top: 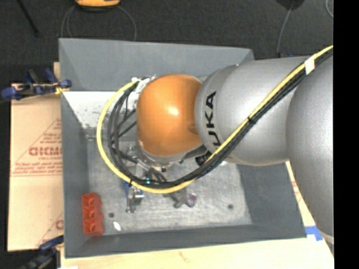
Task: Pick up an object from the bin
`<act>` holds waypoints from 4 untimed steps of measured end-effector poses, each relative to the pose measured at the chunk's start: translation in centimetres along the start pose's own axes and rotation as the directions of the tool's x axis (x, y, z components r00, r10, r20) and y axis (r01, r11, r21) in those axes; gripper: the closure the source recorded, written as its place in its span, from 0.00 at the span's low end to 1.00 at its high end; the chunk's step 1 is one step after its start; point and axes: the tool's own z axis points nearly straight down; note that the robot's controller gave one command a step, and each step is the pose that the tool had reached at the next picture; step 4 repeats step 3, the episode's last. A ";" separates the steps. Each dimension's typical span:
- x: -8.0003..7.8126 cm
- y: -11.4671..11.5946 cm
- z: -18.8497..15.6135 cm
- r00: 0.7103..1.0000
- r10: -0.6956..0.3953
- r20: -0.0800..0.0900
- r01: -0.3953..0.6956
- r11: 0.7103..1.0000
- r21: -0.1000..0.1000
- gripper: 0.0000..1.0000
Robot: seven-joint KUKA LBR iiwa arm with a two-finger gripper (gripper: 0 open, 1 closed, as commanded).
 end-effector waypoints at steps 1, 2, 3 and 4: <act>-4.9 -4.0 12.4 0.998 -0.064 0.014 0.064 0.998 -0.001 0.00; -5.1 -3.8 11.8 0.998 -0.062 0.024 0.062 0.998 -0.005 1.00; -5.2 -13.6 -3.3 0.988 -0.156 0.016 0.156 0.988 0.005 1.00; -5.2 -13.6 -3.3 0.988 -0.156 0.016 0.156 0.988 0.005 1.00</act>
Offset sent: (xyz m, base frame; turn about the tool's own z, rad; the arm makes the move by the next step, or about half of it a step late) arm 0.0446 -0.0385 -0.1249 -0.0669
